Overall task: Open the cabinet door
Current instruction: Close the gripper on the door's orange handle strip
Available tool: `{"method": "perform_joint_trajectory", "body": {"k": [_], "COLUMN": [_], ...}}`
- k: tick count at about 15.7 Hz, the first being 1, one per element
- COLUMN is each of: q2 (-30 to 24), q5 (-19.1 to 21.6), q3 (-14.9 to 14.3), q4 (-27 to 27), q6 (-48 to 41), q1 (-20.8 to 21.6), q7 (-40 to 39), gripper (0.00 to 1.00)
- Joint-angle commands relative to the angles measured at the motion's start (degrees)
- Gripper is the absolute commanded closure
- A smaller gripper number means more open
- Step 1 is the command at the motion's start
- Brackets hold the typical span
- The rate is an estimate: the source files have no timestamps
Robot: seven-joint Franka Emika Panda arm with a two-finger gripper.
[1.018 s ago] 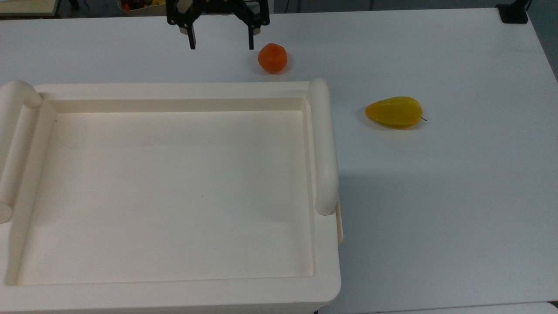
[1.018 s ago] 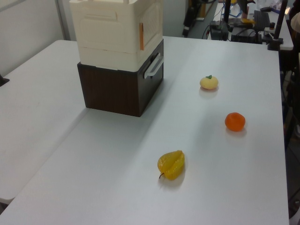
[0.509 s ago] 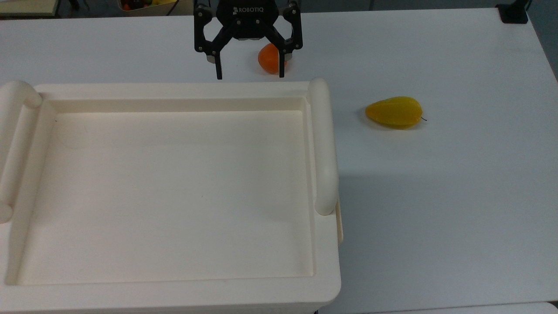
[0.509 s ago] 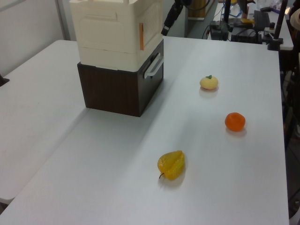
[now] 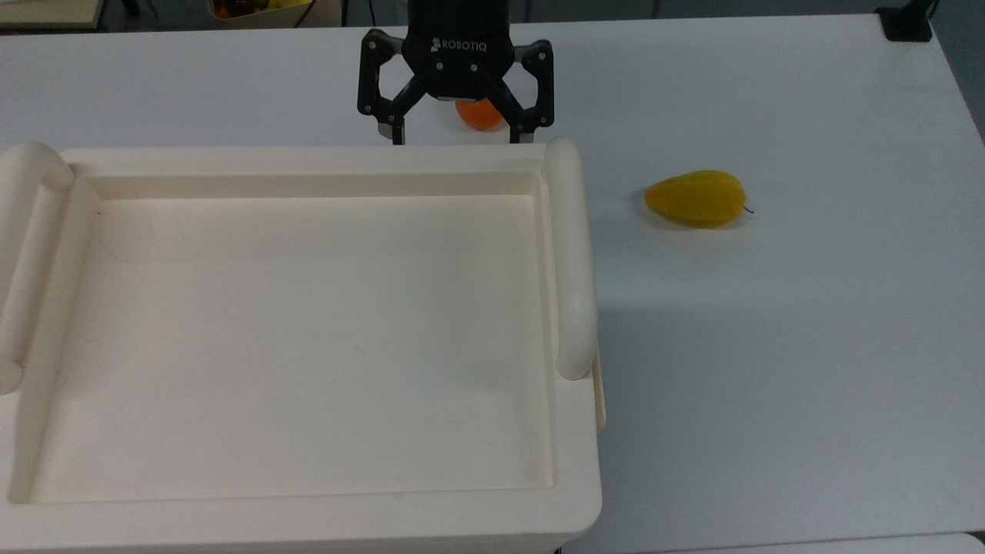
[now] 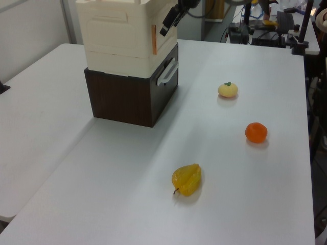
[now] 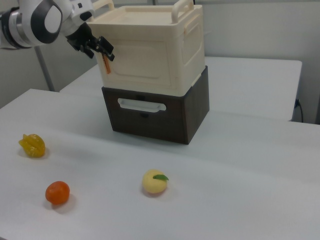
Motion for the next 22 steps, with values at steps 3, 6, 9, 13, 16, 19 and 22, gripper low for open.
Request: {"method": "perform_joint_trajectory", "body": {"k": [3, 6, 9, 13, 16, 19, 22], "q2": [2.0, 2.3, 2.6, 3.1, 3.2, 3.5, 3.5], "q5": [-3.0, -4.0, -5.5, -5.5, -5.5, -5.5, -5.5], "q3": [-0.2, -0.2, -0.2, -0.2, -0.2, -0.2, -0.2], "q4": [1.0, 1.0, 0.9, 1.1, 1.1, 0.9, 0.9], "q6": [3.5, 3.6, 5.3, 5.6, 5.7, 8.3, 8.5], "q1": [0.6, 0.9, 1.9, 2.1, 2.0, 2.0, 2.0], "q7": [1.5, 1.5, 1.9, 1.9, 1.9, 2.1, 2.1], "gripper": [0.05, 0.16, 0.25, 0.27, 0.41, 0.48, 0.54]}}
